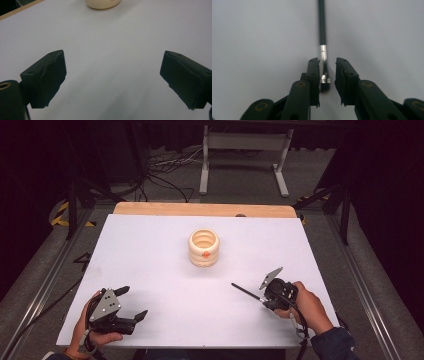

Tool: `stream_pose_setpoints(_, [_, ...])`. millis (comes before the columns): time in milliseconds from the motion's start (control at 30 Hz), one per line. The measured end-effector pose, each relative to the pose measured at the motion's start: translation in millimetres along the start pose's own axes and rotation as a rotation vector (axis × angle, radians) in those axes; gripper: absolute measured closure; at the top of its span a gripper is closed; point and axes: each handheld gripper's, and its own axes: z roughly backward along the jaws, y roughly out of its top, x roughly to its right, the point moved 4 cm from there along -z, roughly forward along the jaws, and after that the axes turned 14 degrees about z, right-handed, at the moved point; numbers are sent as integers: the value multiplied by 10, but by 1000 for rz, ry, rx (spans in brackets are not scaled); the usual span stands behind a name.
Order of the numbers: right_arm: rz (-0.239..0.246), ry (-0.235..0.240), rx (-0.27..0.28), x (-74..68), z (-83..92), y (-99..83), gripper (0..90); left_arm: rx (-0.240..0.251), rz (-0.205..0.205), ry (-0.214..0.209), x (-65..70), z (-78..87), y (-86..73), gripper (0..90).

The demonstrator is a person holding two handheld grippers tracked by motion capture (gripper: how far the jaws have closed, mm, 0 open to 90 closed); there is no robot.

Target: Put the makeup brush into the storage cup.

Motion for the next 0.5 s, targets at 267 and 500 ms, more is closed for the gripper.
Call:
stream_pose_setpoints(267, [0, 70, -36, 8, -104, 2, 740, -6, 4, -8, -1, -1, -6, 74])
stream_pose_setpoints(500, [54, 142, -143, 20, -142, 121, 855, -17, -1, -11, 13, -10, -13, 74])
